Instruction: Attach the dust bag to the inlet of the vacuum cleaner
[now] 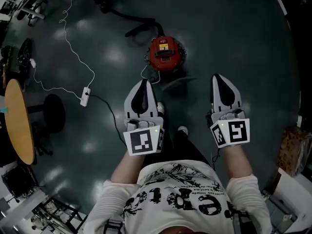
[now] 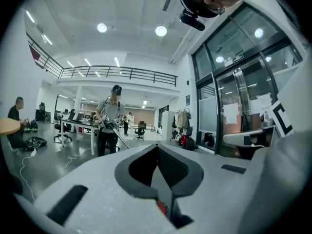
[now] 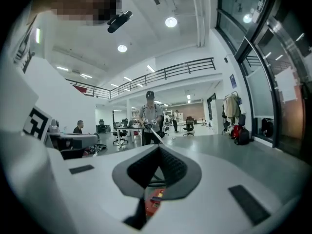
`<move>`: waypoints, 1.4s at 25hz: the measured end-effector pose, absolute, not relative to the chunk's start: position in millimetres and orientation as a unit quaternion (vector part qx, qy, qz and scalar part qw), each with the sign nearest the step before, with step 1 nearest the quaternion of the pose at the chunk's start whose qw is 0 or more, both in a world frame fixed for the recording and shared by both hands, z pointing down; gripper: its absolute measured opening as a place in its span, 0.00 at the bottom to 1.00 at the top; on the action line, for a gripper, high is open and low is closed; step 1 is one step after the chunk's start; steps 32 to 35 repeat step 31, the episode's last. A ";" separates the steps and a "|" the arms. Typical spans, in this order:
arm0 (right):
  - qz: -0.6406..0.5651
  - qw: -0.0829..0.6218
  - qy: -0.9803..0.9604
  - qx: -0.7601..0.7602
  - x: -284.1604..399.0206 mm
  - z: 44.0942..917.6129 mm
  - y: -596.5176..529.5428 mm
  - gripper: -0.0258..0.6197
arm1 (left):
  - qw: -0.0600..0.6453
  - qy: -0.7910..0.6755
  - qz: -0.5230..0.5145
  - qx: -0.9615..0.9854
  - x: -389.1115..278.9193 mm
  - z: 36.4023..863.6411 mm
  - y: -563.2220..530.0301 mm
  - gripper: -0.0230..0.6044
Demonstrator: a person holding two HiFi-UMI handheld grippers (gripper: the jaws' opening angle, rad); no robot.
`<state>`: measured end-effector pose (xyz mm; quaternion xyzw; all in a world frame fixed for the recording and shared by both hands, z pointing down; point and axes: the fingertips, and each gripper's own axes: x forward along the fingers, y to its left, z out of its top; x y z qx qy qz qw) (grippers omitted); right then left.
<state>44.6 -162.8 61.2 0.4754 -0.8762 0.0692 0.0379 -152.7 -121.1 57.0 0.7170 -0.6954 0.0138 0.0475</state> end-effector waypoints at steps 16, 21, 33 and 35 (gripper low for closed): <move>0.040 0.021 -0.878 0.477 64.6 -151.4 -24.4 0.04 | 0.067 -0.670 0.018 0.739 -113.6 -142.6 18.5 0.04; -0.011 0.046 -0.881 0.470 93.5 -307.3 42.9 0.04 | 0.070 -0.666 -0.025 0.742 -78.2 -282.1 79.5 0.04; 0.033 0.012 -0.893 0.448 78.9 -190.9 107.3 0.04 | 0.048 -0.675 0.033 0.736 -85.7 -196.5 148.4 0.04; 0.033 0.012 -0.893 0.448 78.9 -190.9 107.3 0.04 | 0.048 -0.675 0.033 0.736 -85.7 -196.5 148.4 0.04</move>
